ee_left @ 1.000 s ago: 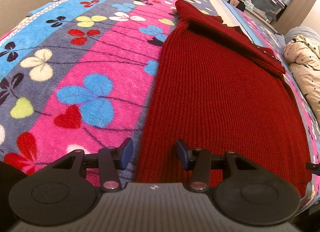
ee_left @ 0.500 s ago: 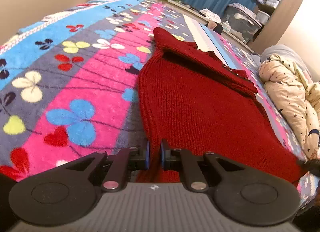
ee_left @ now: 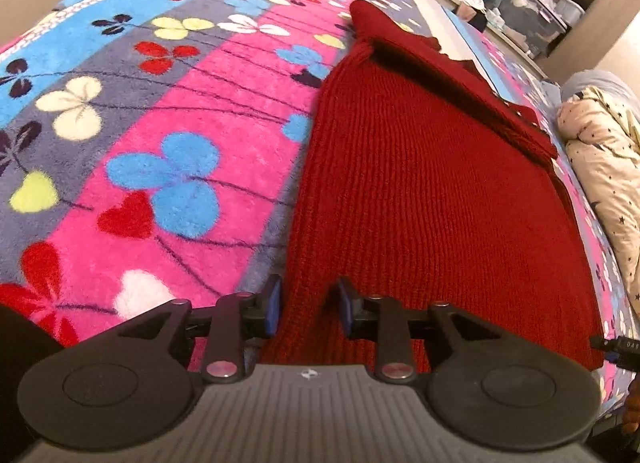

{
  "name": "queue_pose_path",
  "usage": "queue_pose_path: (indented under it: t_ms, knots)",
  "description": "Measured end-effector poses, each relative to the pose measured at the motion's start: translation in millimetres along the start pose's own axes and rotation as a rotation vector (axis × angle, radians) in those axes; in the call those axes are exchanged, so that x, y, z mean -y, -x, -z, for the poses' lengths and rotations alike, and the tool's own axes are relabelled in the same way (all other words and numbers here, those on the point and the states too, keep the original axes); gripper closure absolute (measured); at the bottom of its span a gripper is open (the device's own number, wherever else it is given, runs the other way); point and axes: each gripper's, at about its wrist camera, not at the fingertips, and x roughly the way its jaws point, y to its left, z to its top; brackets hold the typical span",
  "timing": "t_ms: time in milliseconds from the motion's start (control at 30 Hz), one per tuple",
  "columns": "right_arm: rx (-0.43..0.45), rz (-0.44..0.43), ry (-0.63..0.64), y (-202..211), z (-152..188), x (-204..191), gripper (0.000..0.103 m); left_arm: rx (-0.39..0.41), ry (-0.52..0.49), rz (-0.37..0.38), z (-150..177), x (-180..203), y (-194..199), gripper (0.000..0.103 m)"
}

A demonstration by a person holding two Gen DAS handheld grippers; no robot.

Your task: Fold small clothes

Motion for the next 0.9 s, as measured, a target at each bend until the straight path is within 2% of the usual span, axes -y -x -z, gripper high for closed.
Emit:
queue_pose_path:
  t_ms: [33, 67, 100, 167, 200, 267, 333, 367, 433, 667, 700, 767, 833, 867, 900]
  knots:
    - [0.0, -0.005, 0.006, -0.1, 0.0, -0.5, 0.057, 0.009, -0.005, 0.007, 1.0, 0.5, 1.9, 0.083]
    - [-0.001, -0.018, 0.015, 0.3, -0.2, -2.1, 0.061, 0.035, -0.002, 0.016, 1.8, -0.2, 6.4, 0.09]
    - [0.01, -0.034, 0.027, 1.2, -0.6, -4.9, 0.069, 0.075, -0.003, 0.036, 1.4, -0.6, 13.0, 0.09]
    - [0.075, -0.07, 0.048, 12.2, -2.5, -9.4, 0.07, 0.139, -0.007, 0.081, 0.6, 0.2, 24.7, 0.09]
    - [0.115, -0.095, 0.05, 18.4, -4.0, -10.5, 0.07, 0.146, -0.007, 0.094, 0.5, 0.2, 26.8, 0.09]
    - [0.141, -0.094, 0.044, 21.2, -5.9, -10.4, 0.07, 0.103, 0.0, 0.088, 1.2, -0.8, 20.8, 0.088]
    - [0.09, -0.045, 0.026, 11.9, -5.6, -7.2, 0.068, 0.009, 0.012, 0.055, 3.2, -1.6, 5.6, 0.08]
    - [0.056, -0.034, 0.017, 6.4, -4.6, -5.7, 0.068, -0.004, 0.012, 0.034, 3.5, -1.0, 2.8, 0.08]
    - [0.022, -0.019, 0.03, -0.1, -1.6, -7.5, 0.067, 0.0, 0.004, 0.031, 2.7, 0.1, 2.3, 0.08]
    - [0.028, -0.019, 0.08, 1.9, 1.3, -16.4, 0.065, 0.013, 0.0, 0.042, 3.1, 0.6, 5.2, 0.081]
    - [0.032, -0.018, 0.084, 2.5, 1.1, -17.9, 0.07, 0.053, 0.014, 0.05, 1.9, -0.1, 11.4, 0.085]
    - [0.067, -0.015, 0.078, 8.5, 0.6, -15.9, 0.08, 0.147, 0.031, 0.093, -1.4, -2.9, 26.8, 0.085]
    - [0.128, -0.033, 0.045, 15.6, -4.2, -10.7, 0.079, 0.181, 0.049, 0.11, -2.2, -6.3, 33.6, 0.084]
    - [0.154, -0.033, 0.032, 18.8, -5.9, -9.1, 0.079, 0.156, 0.059, 0.112, -2.0, -8.2, 30.7, 0.083]
    - [0.165, -0.018, 0.025, 18.9, -6.7, -7.5, 0.078, 0.099, 0.066, 0.108, -0.8, -9.2, 23.0, 0.078]
